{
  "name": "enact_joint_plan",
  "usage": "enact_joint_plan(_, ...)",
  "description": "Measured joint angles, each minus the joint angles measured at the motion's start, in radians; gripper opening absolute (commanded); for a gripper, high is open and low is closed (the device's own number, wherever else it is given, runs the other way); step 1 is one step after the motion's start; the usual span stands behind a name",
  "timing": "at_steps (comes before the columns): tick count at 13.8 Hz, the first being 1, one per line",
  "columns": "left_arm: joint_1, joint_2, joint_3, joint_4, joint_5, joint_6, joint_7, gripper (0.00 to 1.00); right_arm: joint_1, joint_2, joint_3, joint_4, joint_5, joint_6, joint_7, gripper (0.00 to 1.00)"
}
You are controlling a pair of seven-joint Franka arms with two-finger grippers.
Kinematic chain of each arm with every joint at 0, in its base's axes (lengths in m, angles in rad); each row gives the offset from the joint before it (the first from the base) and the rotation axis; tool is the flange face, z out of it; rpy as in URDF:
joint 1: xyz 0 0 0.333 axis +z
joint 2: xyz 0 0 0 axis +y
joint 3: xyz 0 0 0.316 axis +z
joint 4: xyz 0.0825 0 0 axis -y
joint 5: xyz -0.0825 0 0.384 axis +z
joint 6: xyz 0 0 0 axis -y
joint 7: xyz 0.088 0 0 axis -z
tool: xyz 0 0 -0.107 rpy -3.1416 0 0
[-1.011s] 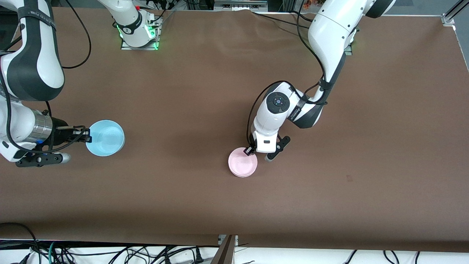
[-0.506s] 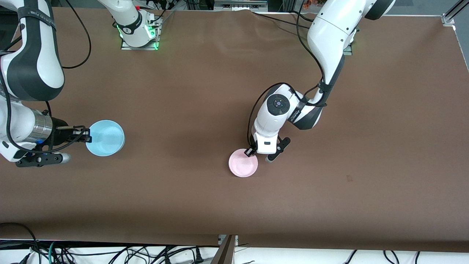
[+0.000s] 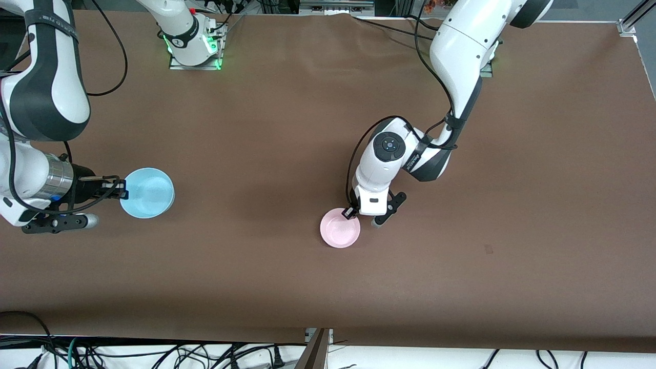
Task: Stack pink and blue bowls on white bowl
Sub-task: 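Lower the pink bowl into the white bowl and open the left gripper, then withdraw the left gripper while the right gripper carries the blue bowl over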
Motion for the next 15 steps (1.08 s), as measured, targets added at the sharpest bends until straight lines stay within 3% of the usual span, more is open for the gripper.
enact_joint_plan(7, 0.003, 0.000, 0.004, 0.007, 0.000, 0.003, 0.000, 0.16, 0.000, 0.000, 0.000, 0.000, 0.000, 0.000, 0.000, 0.00)
enact_joint_plan(15, 0.054, -0.045, 0.008, 0.088, 0.000, -0.061, 0.005, 0.14, 0.012, 0.011, 0.002, 0.000, 0.007, 0.027, 0.027, 0.00)
